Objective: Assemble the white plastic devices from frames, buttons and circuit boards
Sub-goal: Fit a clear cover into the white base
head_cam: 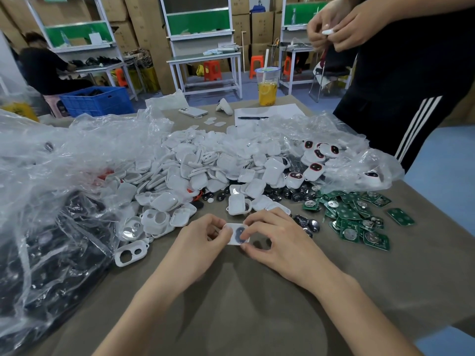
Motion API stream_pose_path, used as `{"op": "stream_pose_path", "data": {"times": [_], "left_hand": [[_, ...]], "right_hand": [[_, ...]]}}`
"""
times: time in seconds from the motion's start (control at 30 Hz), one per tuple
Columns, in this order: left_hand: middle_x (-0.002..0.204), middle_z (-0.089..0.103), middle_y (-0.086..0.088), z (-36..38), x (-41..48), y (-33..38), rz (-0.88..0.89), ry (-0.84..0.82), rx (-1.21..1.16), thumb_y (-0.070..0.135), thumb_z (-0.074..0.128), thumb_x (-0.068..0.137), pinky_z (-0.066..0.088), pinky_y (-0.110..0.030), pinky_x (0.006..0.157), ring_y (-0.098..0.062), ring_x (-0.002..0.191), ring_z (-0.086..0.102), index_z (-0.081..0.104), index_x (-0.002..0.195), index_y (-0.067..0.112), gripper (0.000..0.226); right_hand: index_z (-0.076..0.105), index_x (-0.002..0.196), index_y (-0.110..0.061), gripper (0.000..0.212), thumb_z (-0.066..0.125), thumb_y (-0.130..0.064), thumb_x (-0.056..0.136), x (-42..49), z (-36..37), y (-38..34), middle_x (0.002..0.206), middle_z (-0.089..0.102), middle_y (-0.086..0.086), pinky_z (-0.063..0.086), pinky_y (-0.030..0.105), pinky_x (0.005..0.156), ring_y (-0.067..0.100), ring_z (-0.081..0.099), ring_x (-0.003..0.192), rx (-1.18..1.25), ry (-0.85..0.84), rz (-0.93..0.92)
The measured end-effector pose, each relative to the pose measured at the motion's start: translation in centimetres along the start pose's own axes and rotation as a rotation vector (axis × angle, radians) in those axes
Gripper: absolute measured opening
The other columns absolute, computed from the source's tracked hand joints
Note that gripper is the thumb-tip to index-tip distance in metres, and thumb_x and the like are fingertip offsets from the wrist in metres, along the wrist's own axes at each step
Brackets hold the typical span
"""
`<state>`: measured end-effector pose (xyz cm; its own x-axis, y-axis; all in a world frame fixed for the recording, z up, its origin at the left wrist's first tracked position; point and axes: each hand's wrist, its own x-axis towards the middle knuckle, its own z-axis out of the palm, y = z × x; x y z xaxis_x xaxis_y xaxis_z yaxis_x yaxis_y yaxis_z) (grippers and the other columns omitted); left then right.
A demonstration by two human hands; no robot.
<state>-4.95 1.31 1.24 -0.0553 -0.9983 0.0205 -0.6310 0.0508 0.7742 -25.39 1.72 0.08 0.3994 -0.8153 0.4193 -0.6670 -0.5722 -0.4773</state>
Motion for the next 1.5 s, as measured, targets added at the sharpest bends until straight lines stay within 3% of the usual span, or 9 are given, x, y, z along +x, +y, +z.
{"op": "stream_pose_path", "data": {"times": [0.37,0.5,0.7,0.8,1.0,1.1,1.3,1.4,1.5], "left_hand": [[0.069,0.069,0.012,0.0,-0.2,0.5,-0.057,-0.023,0.043,0.037,0.057,0.096,0.03,-0.011,0.035,0.001,0.04,0.047,0.063,0.092,0.03,0.01],[0.069,0.067,0.009,-0.2,-0.2,0.6,-0.025,0.001,0.165,0.044,0.053,0.097,0.047,-0.023,0.053,0.0,0.056,0.055,0.065,0.087,0.033,0.019],[0.074,0.068,0.016,-0.3,-1.0,-1.0,-0.009,0.352,0.038,0.045,0.047,0.099,0.053,-0.035,0.07,-0.003,0.071,0.063,0.062,0.085,0.034,0.023],[0.082,0.073,0.02,-0.5,-0.9,-1.3,-0.017,0.396,-0.032,0.042,0.048,0.101,0.055,-0.038,0.084,-0.002,0.084,0.069,0.06,0.09,0.046,0.017],[0.073,0.066,0.017,-0.3,0.8,-1.3,0.106,0.542,0.217,0.034,0.051,0.1,0.044,-0.032,0.063,-0.007,0.079,0.055,0.055,0.081,0.039,0.02],[0.091,0.067,0.004,-0.6,2.0,-1.1,0.241,0.686,0.358,0.018,0.061,0.097,0.038,-0.036,0.083,-0.021,0.092,0.052,0.067,0.094,0.021,0.007],[0.104,0.066,-0.001,-0.7,3.7,-2.0,0.217,0.539,0.417,0.013,0.06,0.094,0.032,-0.035,0.094,-0.028,0.104,0.056,0.069,0.107,0.017,0.016],[0.104,0.066,0.003,-0.6,4.0,-2.4,0.222,0.489,0.433,0.015,0.062,0.093,0.033,-0.036,0.095,-0.025,0.102,0.056,0.069,0.106,0.02,0.016],[0.102,0.068,0.005,-0.5,4.1,-2.4,0.231,0.469,0.46,0.015,0.065,0.092,0.035,-0.036,0.095,-0.024,0.099,0.058,0.07,0.105,0.021,0.015]], "right_hand": [[0.075,0.096,-0.03,0.011,0.071,-0.037,0.088,0.1,0.1,0.1,0.115,0.062,-0.02,0.029,0.009,0.097,0.002,0.044,0.107,-0.007,-0.068,0.026],[0.073,0.096,-0.031,0.01,0.07,-0.036,0.088,0.1,0.1,0.1,0.112,0.062,-0.022,0.031,0.01,0.097,0.002,0.044,0.107,0.015,-0.087,0.048],[0.071,0.098,-0.033,0.011,0.066,-0.039,0.09,0.1,0.1,0.2,0.113,0.061,-0.023,0.029,0.009,0.098,0.003,0.043,0.11,0.028,-0.097,0.069],[0.069,0.1,-0.033,0.012,0.065,-0.041,0.092,0.2,0.2,0.3,0.114,0.06,-0.023,0.027,0.008,0.098,0.003,0.042,0.112,0.02,-0.099,0.07],[0.068,0.102,-0.034,0.013,0.063,-0.043,0.093,0.4,0.6,0.6,0.117,0.058,-0.023,0.022,0.002,0.097,0.002,0.042,0.113,0.007,-0.086,0.076],[0.066,0.104,-0.037,0.016,0.063,-0.047,0.092,0.3,0.6,0.7,0.12,0.054,-0.024,0.022,0.003,0.098,-0.001,0.041,0.115,0.003,-0.101,0.081],[0.066,0.111,-0.037,0.02,0.058,-0.048,0.096,0.4,0.1,0.5,0.125,0.053,-0.026,0.031,0.007,0.096,-0.007,0.039,0.121,0.056,-0.016,0.094],[0.069,0.112,-0.026,0.017,0.058,-0.03,0.099,2.2,-0.7,0.9,0.119,0.061,-0.014,0.04,0.024,0.097,0.007,0.047,0.113,0.015,0.097,0.105],[0.067,0.117,-0.023,0.022,0.053,-0.026,0.1,4.8,-1.1,1.8,0.12,0.062,-0.008,0.035,0.031,0.101,0.017,0.047,0.113,-0.09,0.115,0.172]]}}
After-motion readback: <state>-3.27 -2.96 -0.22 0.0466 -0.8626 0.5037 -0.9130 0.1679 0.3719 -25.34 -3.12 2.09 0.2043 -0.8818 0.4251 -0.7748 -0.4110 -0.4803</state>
